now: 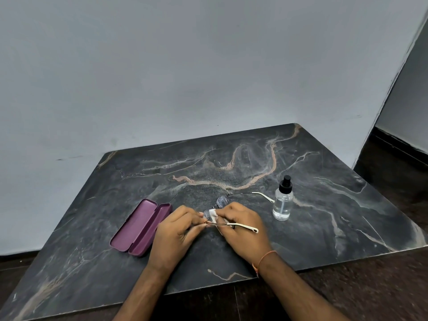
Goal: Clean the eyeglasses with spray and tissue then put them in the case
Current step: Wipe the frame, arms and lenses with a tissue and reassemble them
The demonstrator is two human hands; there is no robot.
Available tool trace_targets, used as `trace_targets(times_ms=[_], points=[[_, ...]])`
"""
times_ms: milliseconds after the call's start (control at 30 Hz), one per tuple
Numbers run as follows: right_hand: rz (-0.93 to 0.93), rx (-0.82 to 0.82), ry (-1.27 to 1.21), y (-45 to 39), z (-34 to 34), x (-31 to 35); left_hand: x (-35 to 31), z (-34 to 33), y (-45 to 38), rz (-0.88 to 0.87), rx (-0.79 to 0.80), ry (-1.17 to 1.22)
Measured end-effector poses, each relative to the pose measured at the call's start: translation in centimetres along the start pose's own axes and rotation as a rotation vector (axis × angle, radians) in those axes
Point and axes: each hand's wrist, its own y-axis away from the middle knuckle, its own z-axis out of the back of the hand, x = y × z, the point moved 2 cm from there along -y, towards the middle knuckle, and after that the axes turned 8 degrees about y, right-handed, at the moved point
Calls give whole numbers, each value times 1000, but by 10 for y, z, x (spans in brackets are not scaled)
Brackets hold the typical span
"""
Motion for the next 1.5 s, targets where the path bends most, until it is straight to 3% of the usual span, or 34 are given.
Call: trace_targets(times_ms=[300, 500, 700, 967, 1167, 1500], points=[[96, 84, -83, 1, 5, 7, 0, 0, -1, -28, 23, -22], [-4, -20, -5, -4, 0, 0, 0, 0, -1, -35, 32, -40], [71, 93, -81, 1, 5, 7, -1, 1, -1, -57, 21, -78], [-9, -40, -33, -3, 2, 3, 1, 0, -1, -67, 29, -71], [53, 97, -81, 0, 4, 6, 4, -1, -1, -70, 25, -101], [1, 32, -47, -1, 2, 3, 6, 0, 0, -63, 9, -115]])
